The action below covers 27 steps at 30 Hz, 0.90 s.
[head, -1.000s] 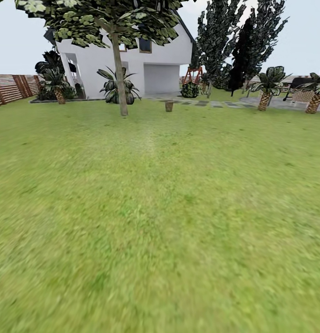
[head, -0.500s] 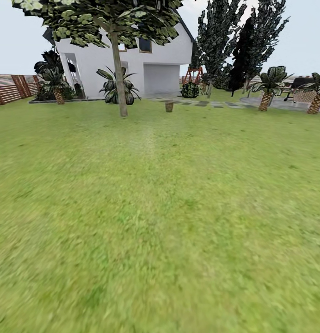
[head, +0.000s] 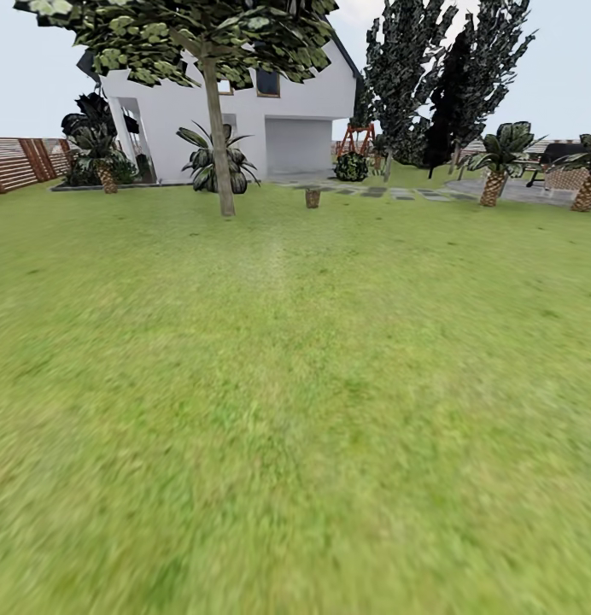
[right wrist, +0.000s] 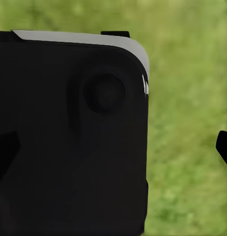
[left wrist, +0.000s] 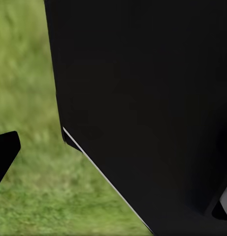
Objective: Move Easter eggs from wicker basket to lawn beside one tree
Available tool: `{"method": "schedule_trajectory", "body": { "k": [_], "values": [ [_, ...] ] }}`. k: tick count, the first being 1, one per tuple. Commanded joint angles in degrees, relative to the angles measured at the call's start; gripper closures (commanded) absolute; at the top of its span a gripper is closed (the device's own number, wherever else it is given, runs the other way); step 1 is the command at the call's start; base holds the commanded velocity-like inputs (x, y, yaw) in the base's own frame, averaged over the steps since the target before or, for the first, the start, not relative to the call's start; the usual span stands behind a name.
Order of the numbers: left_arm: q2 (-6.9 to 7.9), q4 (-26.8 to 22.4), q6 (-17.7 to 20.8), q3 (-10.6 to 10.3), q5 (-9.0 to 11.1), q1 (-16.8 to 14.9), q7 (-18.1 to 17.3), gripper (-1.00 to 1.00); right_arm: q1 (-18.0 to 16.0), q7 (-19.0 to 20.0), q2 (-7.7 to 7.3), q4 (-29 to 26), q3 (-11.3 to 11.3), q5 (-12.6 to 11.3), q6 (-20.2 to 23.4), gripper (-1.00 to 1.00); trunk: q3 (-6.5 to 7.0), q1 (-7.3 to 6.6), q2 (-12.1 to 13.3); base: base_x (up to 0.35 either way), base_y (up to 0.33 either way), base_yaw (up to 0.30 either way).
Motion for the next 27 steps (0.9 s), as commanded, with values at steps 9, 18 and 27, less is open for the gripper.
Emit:
{"method": "schedule_trajectory", "body": {
  "k": [9,18,27],
  "values": [
    [-0.01,0.00,-0.01,-0.03,0.01,-0.02,-0.02,-1.00,-0.03,-0.03,0.00,0.05,0.01,-0.03,-0.19,-1.00,-0.05,0.02,-0.02,0.265,0.000,0.000],
    [-0.01,0.01,0.01,-0.03,-0.04,-0.02,-0.02,-1.00,-0.03,-0.03,0.00,0.05,0.01,-0.03,-0.19,-1.00,-0.05,0.02,-0.02,0.336,0.000,0.000],
    [-0.01,0.00,0.02,-0.03,-0.04,-0.02,-0.02,-1.00,-0.03,-0.03,0.00,0.05,0.01,-0.03,-0.19,-1.00,-0.05,0.02,-0.02,0.340,0.000,0.000]
  ]
}}
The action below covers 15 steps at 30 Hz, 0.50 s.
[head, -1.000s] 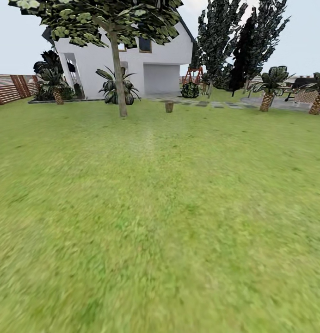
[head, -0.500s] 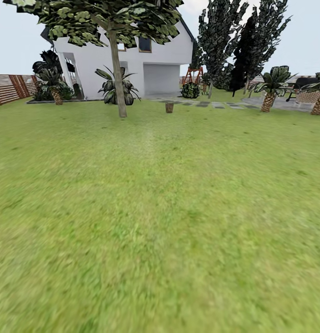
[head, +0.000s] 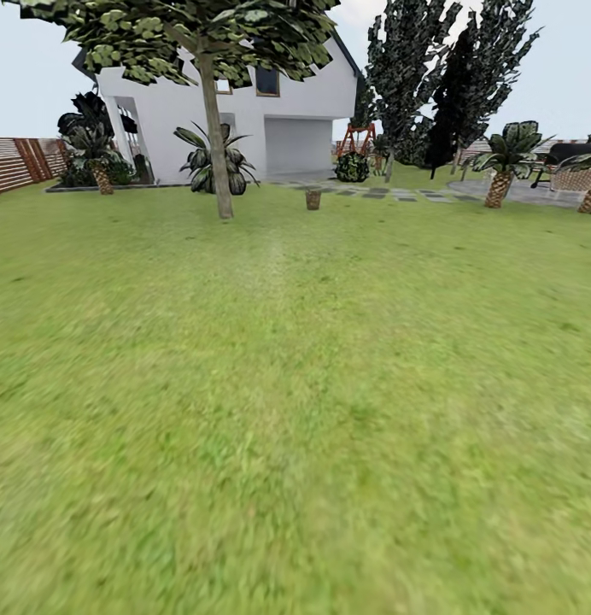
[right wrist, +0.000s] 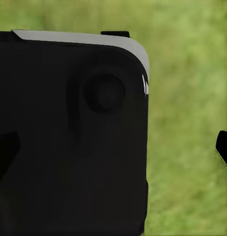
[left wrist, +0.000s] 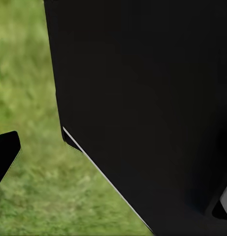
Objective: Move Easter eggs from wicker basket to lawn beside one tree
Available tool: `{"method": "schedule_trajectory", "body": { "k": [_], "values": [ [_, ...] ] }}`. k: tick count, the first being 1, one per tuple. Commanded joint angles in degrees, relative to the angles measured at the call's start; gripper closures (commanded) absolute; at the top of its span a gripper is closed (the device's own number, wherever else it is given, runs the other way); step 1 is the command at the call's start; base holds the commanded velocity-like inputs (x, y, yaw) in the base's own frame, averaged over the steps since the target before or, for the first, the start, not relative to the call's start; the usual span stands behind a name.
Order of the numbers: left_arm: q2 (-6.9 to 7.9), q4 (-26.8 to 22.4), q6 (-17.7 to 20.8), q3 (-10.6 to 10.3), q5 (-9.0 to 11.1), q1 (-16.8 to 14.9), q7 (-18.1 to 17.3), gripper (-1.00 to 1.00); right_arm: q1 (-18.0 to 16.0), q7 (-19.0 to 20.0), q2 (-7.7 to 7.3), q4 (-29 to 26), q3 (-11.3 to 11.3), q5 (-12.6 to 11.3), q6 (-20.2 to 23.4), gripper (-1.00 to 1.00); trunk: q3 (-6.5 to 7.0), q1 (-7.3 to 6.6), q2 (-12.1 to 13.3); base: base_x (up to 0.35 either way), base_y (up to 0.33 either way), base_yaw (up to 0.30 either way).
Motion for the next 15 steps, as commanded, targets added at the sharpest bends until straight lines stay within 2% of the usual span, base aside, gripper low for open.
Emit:
{"method": "schedule_trajectory", "body": {
  "k": [1,15],
  "values": [
    [-0.01,0.01,-0.01,0.04,0.02,-0.02,0.01,-1.00,-0.03,-0.03,0.00,0.05,0.01,-0.03,-0.19,-1.00,-0.05,0.03,-0.02,0.340,0.000,0.000],
    [-0.02,-0.03,-0.04,0.04,0.02,-0.02,0.01,-1.00,-0.03,-0.03,0.18,0.01,-0.13,-0.17,-0.26,-1.00,-0.05,0.03,-0.02,0.340,0.000,0.000]
  ]
}}
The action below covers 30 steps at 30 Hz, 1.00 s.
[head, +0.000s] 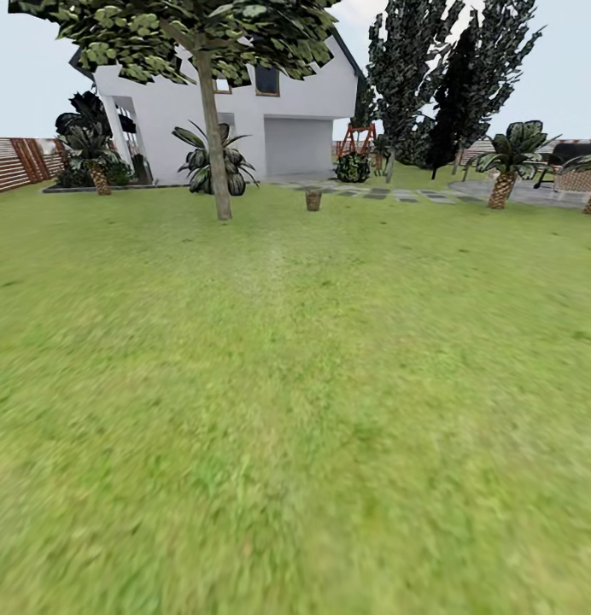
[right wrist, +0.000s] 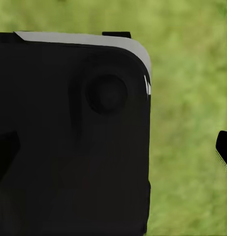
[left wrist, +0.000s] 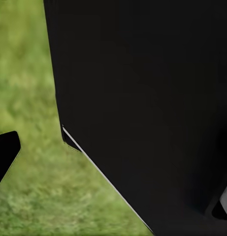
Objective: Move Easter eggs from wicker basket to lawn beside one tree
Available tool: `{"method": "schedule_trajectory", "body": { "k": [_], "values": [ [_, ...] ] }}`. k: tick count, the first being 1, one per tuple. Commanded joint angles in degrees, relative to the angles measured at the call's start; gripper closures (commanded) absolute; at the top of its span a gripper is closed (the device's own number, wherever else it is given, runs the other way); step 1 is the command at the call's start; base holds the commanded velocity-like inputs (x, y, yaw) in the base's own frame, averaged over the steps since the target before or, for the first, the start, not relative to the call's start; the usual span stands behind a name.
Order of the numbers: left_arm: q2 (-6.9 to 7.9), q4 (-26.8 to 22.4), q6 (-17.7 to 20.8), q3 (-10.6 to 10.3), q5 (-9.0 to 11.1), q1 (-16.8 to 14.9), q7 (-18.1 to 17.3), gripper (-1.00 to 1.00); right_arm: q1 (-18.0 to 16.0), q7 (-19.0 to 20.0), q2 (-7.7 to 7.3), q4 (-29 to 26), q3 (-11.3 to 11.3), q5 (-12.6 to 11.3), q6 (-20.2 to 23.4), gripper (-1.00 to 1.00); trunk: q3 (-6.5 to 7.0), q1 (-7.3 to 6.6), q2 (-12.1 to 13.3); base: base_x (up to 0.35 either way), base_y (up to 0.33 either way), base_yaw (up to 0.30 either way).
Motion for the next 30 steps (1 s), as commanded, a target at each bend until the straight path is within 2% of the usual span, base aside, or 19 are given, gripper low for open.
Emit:
{"method": "schedule_trajectory", "body": {
  "k": [1,18,30],
  "values": [
    [-0.01,-0.02,-0.02,0.04,0.02,-0.02,0.01,-1.00,-0.03,-0.03,0.00,0.10,0.01,-0.14,-0.18,-1.00,-0.05,0.03,-0.02,0.340,0.000,0.000],
    [-0.08,-0.03,-0.10,-0.04,-0.06,-0.02,0.01,-1.00,-0.03,-0.04,0.16,0.37,0.36,0.53,-0.08,-1.00,-0.05,0.03,-0.02,0.312,0.000,0.000],
    [-0.08,-0.03,-0.02,-0.05,-0.06,-0.02,0.01,-1.00,-0.03,-0.03,-0.43,0.15,0.31,0.12,-0.19,-1.00,-0.05,0.03,-0.02,0.287,0.000,0.000]
  ]
}}
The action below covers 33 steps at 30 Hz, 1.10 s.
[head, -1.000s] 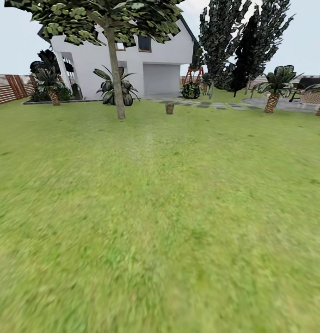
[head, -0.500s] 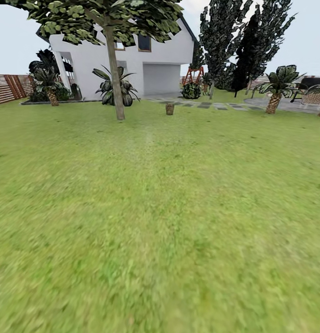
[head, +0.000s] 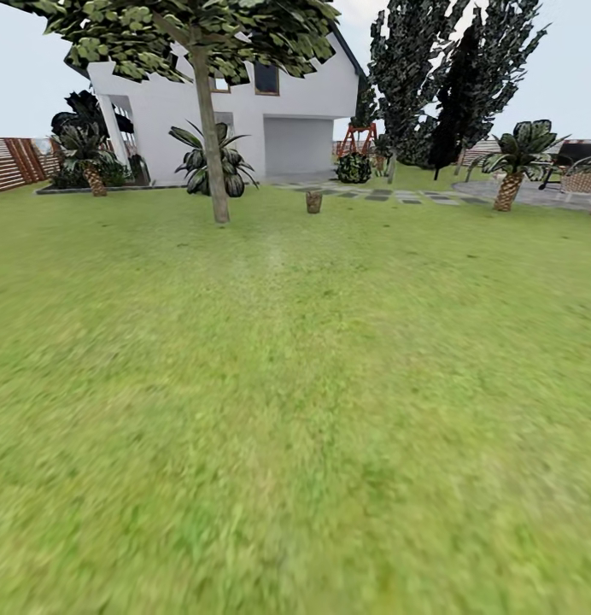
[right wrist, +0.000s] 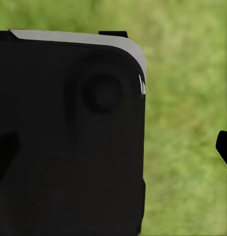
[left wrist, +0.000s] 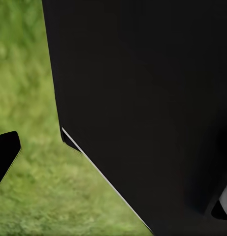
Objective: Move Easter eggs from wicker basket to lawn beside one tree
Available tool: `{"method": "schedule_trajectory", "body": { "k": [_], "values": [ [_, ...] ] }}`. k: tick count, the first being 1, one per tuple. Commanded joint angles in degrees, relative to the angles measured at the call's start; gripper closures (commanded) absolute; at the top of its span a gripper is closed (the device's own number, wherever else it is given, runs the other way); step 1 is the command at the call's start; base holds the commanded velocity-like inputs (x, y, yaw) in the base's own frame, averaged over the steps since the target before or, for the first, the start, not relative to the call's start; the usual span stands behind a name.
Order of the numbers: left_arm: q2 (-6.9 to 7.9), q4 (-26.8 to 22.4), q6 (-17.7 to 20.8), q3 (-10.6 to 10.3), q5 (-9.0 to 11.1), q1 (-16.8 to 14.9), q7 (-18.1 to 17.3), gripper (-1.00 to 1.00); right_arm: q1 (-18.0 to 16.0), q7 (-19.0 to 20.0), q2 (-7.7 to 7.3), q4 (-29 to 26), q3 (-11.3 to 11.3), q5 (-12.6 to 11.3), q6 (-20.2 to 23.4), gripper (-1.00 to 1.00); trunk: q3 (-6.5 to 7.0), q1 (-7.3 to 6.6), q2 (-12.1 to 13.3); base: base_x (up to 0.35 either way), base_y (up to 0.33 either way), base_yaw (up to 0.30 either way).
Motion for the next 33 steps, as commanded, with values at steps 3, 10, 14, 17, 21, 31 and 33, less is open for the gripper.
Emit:
{"method": "schedule_trajectory", "body": {
  "k": [3,10,14,17,21,31,33],
  "values": [
    [-0.01,-0.01,-0.02,0.03,0.02,-0.02,0.01,-1.00,-0.03,-0.03,0.30,0.08,0.00,0.03,-0.17,-1.00,-0.05,0.03,-0.02,0.338,0.000,0.000],
    [-0.01,-0.01,-0.02,0.03,0.02,-0.02,0.01,-1.00,-0.03,-0.03,0.23,0.00,-0.01,0.02,-0.17,-1.00,-0.05,0.03,-0.02,0.339,0.000,0.000],
    [-0.01,-0.01,-0.02,0.03,0.02,-0.02,0.01,-1.00,-0.03,-0.03,0.14,0.08,-0.02,-0.05,-0.17,-1.00,-0.05,0.03,-0.02,0.340,0.000,0.000],
    [-0.29,-0.01,-0.02,0.03,0.02,-0.02,0.01,-1.00,-0.03,-0.03,0.39,0.00,-0.05,0.10,-0.20,-1.00,-0.05,0.03,-0.02,0.340,0.000,0.000],
    [-0.34,-0.01,-0.02,0.03,0.02,-0.02,0.01,-1.00,-0.03,-0.03,0.23,0.04,-0.06,-0.02,-0.16,-1.00,-0.05,0.03,-0.02,0.340,0.000,0.000],
    [-0.36,-0.01,-0.02,0.03,0.02,-0.02,0.01,-1.00,-0.03,-0.03,0.38,0.00,-0.06,0.05,-0.16,-1.00,-0.05,0.03,-0.02,0.340,0.000,0.000],
    [-0.36,-0.01,-0.02,0.03,0.02,-0.02,0.01,-1.00,-0.03,-0.03,0.28,0.00,-0.06,-0.02,-0.16,-1.00,-0.05,0.03,-0.02,0.340,0.000,0.000]
  ]
}}
